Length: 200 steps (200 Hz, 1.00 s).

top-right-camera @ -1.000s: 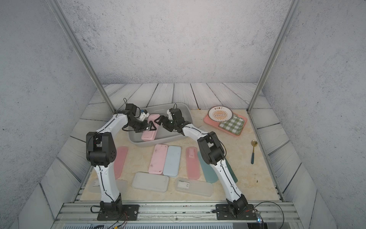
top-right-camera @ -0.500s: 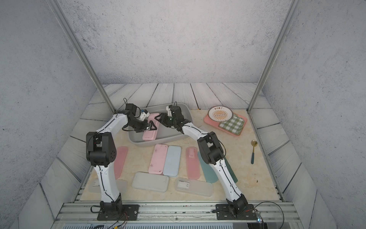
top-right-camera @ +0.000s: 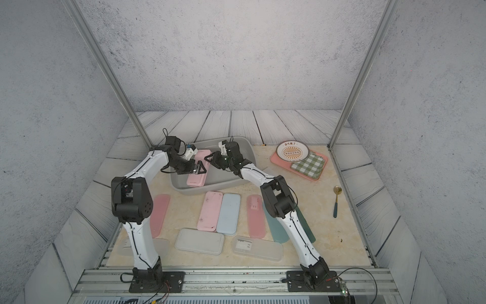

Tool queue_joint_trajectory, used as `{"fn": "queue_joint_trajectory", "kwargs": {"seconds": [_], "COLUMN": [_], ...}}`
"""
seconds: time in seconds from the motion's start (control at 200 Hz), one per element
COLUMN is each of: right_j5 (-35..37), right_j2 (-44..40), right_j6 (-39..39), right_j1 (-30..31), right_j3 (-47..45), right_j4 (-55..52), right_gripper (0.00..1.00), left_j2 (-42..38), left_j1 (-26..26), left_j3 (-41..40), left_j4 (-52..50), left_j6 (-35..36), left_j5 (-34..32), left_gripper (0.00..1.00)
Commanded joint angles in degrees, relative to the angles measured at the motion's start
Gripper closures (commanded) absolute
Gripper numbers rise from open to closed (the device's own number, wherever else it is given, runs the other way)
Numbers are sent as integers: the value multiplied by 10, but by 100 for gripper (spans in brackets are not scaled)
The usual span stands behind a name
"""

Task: Put the pencil case into the storage box
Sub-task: Place the pencil case at the storage box.

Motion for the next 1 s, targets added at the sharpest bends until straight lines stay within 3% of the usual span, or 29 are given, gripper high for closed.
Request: {"fn": "queue_joint_trajectory", "kwargs": {"seconds": [0.0,0.115,0.24,0.395,0.505,0.615,0.821,0.996], "right_j5": [28,16,-3,-9,-10,20,192,302], "right_j2": [54,84,104,127,140,116,7,-180], "right_j6": [-66,-65,-29,-25,-26,-84,-202,-237], "right_j1": [-20,-21,-21,-21,-21,-21,-24,-26], "right_j3": [44,84,90,118,141,158,140,-26], "right_j4": [-69,-84,-40,-53,-71,-149,-362,-354], "right_gripper": [77,76,75,67,34,2,1,6], "left_j2": [-106,-165,-187,-195,-201,-199,-142,-60], "left_j1": [14,33,43,43,41,26,-31,-79], "left_j3": [-9,-29,-51,-52,-66,-73,-28,2], "left_j4": [-78,-95,-101,-119,-98,-50,2,83], "left_j6": [95,116,93,59,44,18,-25,-74], "left_j5": [-98,-136,-108,-82,-66,-104,-158,-189], "left_gripper": [0,0,0,0,1,3,10,18]}}
